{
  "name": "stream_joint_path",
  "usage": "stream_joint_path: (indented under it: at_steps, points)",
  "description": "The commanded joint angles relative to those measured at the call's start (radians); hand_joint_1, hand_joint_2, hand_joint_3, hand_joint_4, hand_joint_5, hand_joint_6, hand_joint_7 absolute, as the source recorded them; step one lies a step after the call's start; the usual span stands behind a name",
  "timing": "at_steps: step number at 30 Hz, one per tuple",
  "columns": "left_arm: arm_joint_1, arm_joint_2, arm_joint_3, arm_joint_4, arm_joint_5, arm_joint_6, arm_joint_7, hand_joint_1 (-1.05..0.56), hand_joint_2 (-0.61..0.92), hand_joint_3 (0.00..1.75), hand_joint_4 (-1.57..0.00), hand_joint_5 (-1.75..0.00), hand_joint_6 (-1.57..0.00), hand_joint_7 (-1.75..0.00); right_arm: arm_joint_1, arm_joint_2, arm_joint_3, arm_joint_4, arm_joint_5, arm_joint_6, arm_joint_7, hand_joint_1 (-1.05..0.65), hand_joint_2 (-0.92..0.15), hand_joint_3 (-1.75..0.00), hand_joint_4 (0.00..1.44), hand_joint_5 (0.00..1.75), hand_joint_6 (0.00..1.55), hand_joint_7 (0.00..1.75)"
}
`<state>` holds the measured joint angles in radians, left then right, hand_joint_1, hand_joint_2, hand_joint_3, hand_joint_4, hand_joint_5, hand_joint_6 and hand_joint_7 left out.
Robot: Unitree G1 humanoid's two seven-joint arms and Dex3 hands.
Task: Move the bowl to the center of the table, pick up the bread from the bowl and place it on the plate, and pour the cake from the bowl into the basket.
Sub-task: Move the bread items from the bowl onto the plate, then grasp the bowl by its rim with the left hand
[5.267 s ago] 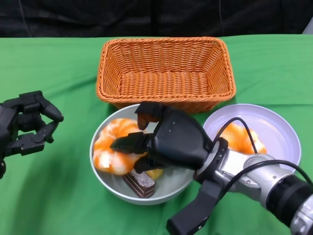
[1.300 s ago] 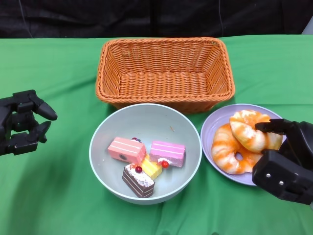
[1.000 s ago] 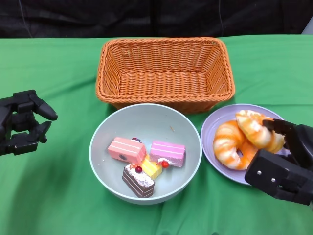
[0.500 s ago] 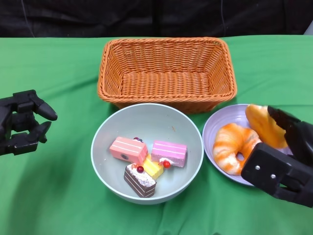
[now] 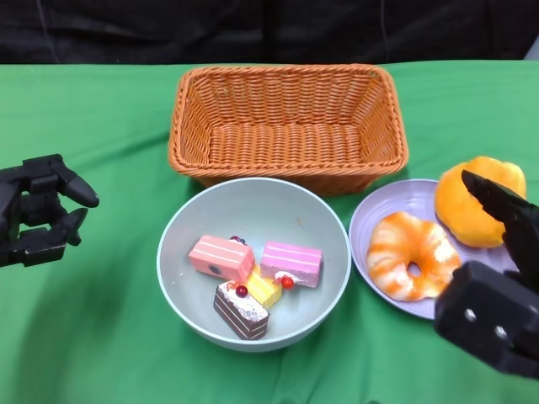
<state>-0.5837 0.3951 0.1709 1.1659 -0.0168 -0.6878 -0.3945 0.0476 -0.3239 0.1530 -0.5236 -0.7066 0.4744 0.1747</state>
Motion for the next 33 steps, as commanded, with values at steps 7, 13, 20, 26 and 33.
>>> stream_joint_path:
  at_steps: [7,13,20,26,33]
  points:
    - [-0.009,0.020,0.003,0.004,-0.005,-0.004,-0.002,0.06,0.71,0.78,-0.75,-1.55,-0.73,-1.32,0.082,0.025,-0.074,-0.116,0.058,0.012,0.041,-0.32,-0.92,-0.03,0.42,0.07,0.27,0.02]
    - [-0.009,0.024,-0.007,0.002,0.011,-0.005,0.016,0.04,0.70,0.76,-0.75,-1.55,-0.73,-1.31,0.098,0.155,-0.164,-0.027,0.286,-0.241,-0.126,-0.16,-0.92,-0.06,0.72,0.19,0.61,0.13]
    - [-0.009,0.024,-0.008,0.001,0.015,-0.006,0.022,0.03,0.70,0.75,-0.76,-1.54,-0.74,-1.30,0.105,0.159,-0.181,0.027,0.332,-0.359,-0.166,-0.12,-0.92,-0.07,0.82,0.21,0.72,0.15]
    - [0.031,-0.005,-0.017,-0.078,-0.021,-0.119,-0.086,-0.12,0.91,0.10,-0.78,-0.77,-0.90,-0.29,0.128,0.229,-0.191,0.227,0.618,-0.717,-0.126,-0.09,-0.66,-0.84,0.84,1.40,0.82,1.11]
    - [0.067,0.024,-0.079,-0.176,-0.011,-0.199,-0.219,-0.39,0.92,0.07,-0.63,-0.27,-0.67,-0.01,0.139,0.231,-0.183,0.261,0.655,-0.756,-0.096,-0.04,-0.68,-0.84,0.79,1.47,0.77,1.20]
